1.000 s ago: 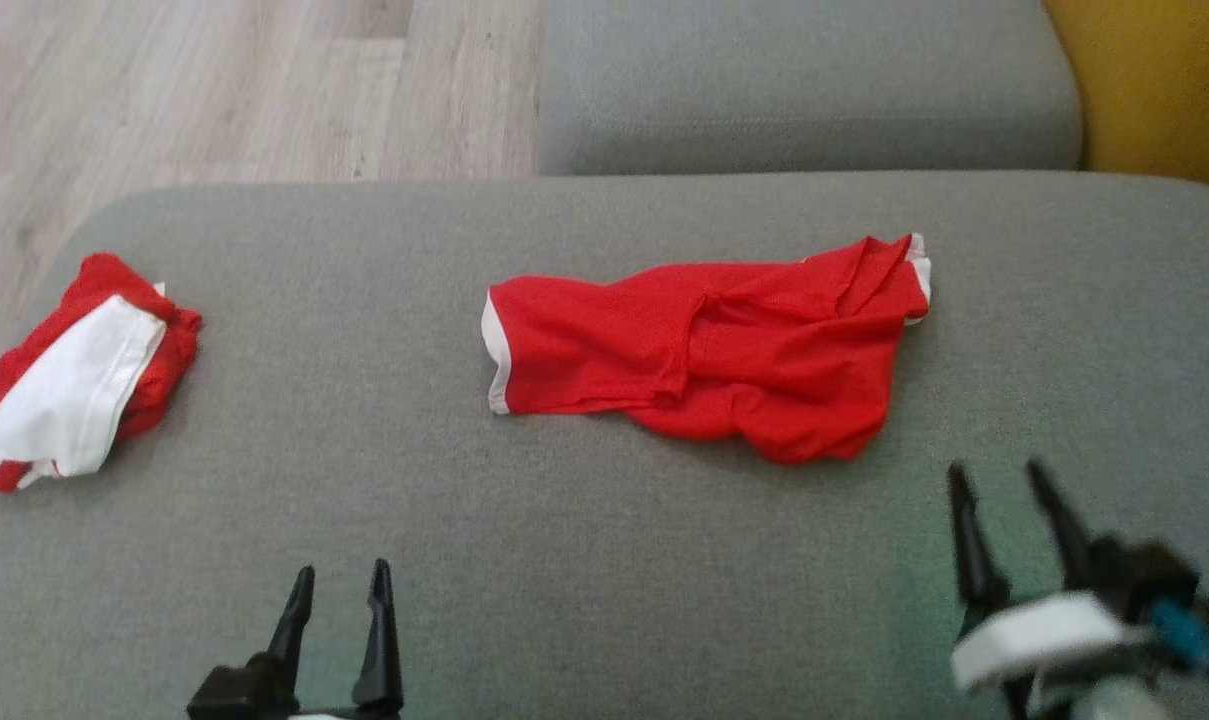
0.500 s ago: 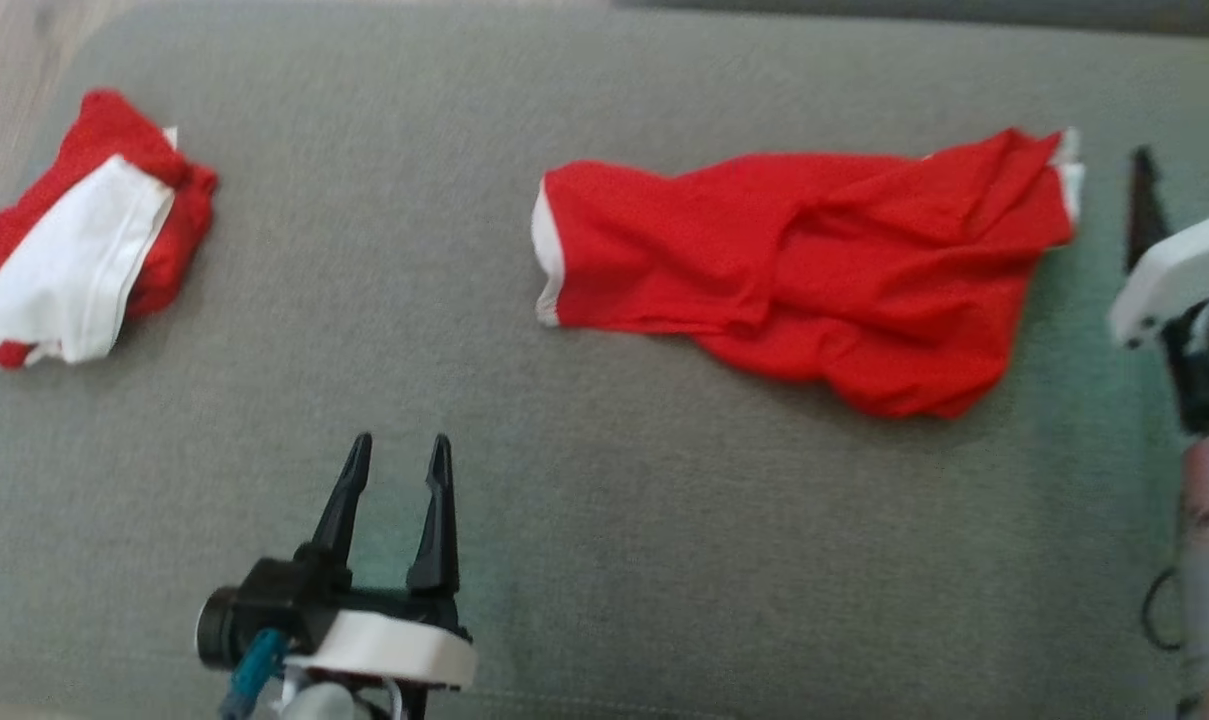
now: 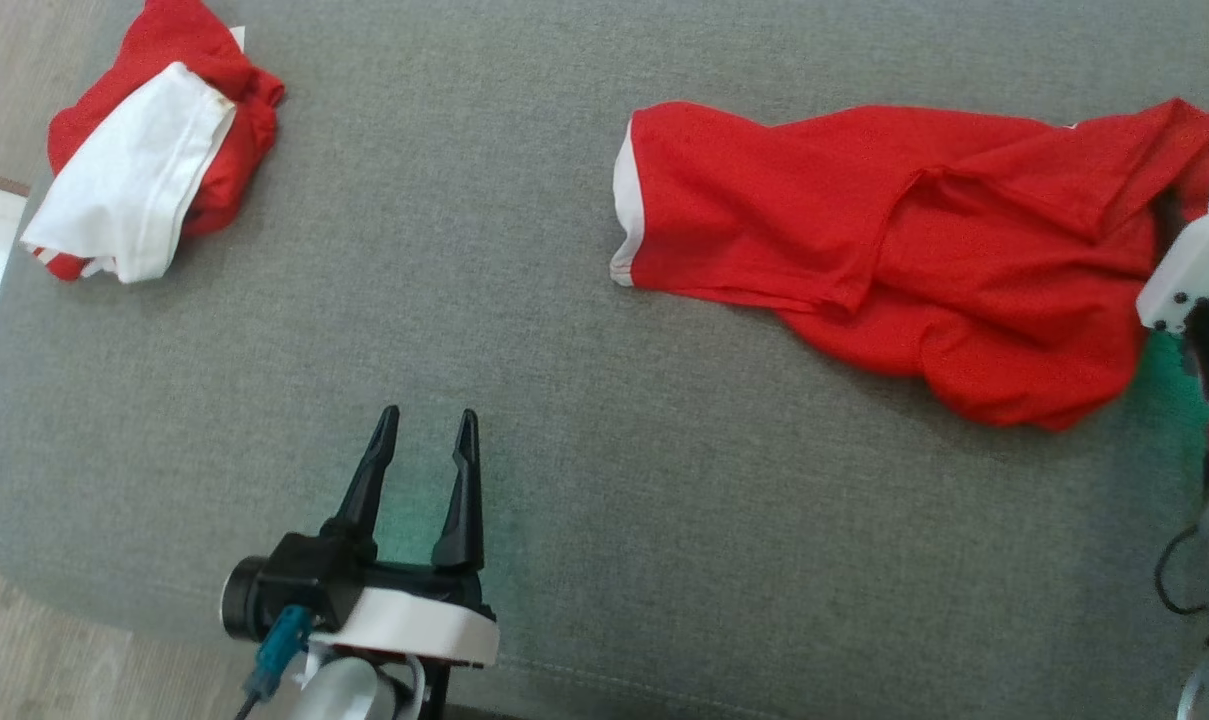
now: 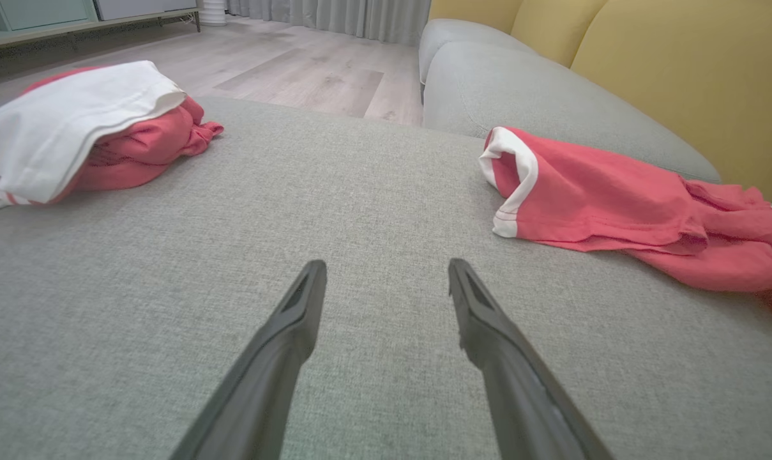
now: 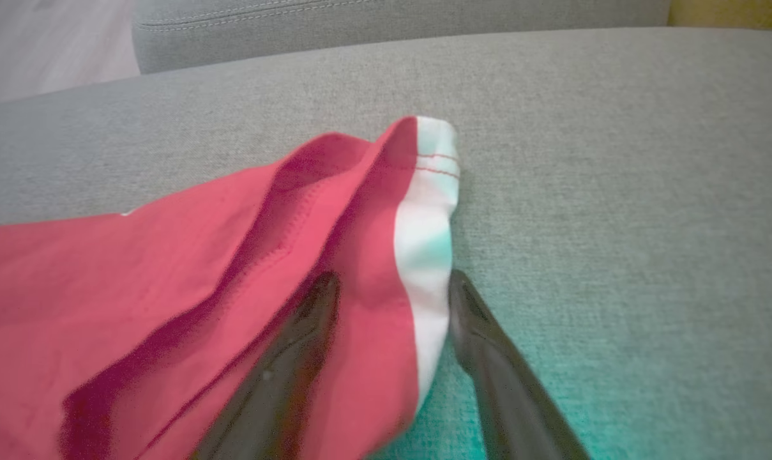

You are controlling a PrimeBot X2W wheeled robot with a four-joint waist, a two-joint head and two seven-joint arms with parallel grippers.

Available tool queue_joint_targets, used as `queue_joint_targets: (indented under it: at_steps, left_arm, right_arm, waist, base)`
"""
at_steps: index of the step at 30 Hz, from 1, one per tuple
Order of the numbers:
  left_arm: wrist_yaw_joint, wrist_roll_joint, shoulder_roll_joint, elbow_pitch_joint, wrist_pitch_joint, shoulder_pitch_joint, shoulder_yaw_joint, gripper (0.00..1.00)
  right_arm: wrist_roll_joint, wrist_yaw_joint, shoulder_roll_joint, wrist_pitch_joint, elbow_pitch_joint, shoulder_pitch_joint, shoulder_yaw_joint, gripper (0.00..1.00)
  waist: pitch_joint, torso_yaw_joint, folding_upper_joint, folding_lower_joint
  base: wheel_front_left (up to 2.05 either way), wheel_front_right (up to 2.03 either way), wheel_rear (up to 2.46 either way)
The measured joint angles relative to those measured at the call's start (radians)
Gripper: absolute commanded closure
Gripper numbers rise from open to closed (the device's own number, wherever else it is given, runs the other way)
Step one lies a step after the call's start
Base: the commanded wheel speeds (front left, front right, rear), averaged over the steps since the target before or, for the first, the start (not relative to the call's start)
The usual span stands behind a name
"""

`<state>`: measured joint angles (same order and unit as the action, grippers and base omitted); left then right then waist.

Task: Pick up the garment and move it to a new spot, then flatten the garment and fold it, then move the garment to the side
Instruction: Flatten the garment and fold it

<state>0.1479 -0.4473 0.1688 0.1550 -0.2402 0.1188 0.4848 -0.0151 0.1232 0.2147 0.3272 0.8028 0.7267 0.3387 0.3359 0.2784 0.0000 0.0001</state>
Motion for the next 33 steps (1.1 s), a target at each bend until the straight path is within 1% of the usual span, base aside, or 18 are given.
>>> queue_joint_targets:
  at_steps: [1,2,3,6,10,13,16,21,27,30,33]
  left_arm:
    - [0.0,0.0,0.0,0.0,0.0,0.0,0.0,0.0]
    - [0.0,0.001,0.001,0.001,0.0,0.0,0.0,0.0]
    - [0.0,0.004,0.001,0.001,0.0,0.0,0.0,0.0]
    - [0.001,0.008,0.002,0.003,0.0,0.0,0.0,0.0]
    - [0.002,0.008,0.004,0.009,0.0,0.0,0.003,0.0]
    - [0.002,0.008,0.008,0.011,0.001,-0.005,0.005,0.0]
    - [0.004,0.008,0.014,0.009,0.011,-0.014,0.006,0.0]
    - [0.011,0.007,0.029,0.004,0.021,-0.059,0.01,0.0]
    - [0.019,0.003,0.039,-0.011,0.029,-0.082,0.015,0.0]
    - [0.019,-0.004,0.041,-0.014,0.029,-0.095,0.016,0.0]
    - [0.019,-0.004,0.041,-0.019,0.029,-0.103,0.021,0.0]
  right_arm:
    - [0.001,0.0,0.001,-0.004,0.015,0.01,-0.001,0.73]
    - [0.007,0.0,-0.002,-0.018,0.026,0.016,-0.001,0.96]
    - [0.008,0.0,-0.005,-0.038,0.033,0.016,-0.004,1.0]
    - [0.008,0.0,-0.011,-0.102,0.041,0.017,-0.03,1.0]
    - [0.036,0.0,-0.021,-0.178,0.031,0.02,-0.092,1.0]
    - [0.073,0.0,-0.035,-0.211,0.0,0.02,-0.151,1.0]
    - [0.105,0.0,-0.046,-0.235,-0.052,0.018,-0.241,1.0]
    - [0.165,0.0,-0.061,-0.239,-0.183,-0.029,-0.424,1.0]
    - [0.246,0.0,-0.121,-0.202,-0.337,-0.162,-0.648,1.0]
    - [0.261,0.0,-0.138,-0.188,-0.374,-0.21,-0.729,1.0]
    - [0.258,0.0,-0.142,-0.185,-0.375,-0.238,-0.802,1.0]
  waist:
    - [-0.002,-0.003,0.0,0.0]
    - [-0.005,-0.006,0.0,0.0]
    - [-0.009,-0.01,0.0,0.0]
    - [-0.024,-0.023,0.0,0.0]
    - [-0.059,-0.041,0.0,-0.0001]
    - [-0.092,-0.054,0.0,-0.0002]
    - [-0.127,-0.066,0.0,-0.0002]
    - [-0.184,-0.079,0.0,-0.0003]
    - [-0.237,-0.072,0.0001,-0.0004]
    - [-0.243,-0.059,0.0001,-0.0003]
    - [-0.237,-0.044,0.0001,-0.0003]
  base:
    - [0.0,0.0,0.0]
    - [0.0,0.0,0.0]
    - [0.0,0.0,0.0]
    - [0.0,0.0,0.0]
    - [0.0,0.0,0.0]
    - [0.0,0.0,0.0]
    - [0.0,0.0,0.0]
    - [0.0,0.0,0.0]
    - [0.0,0.0,0.0]
    - [0.0,0.0,0.0]
    - [0.0,0.0,0.0]
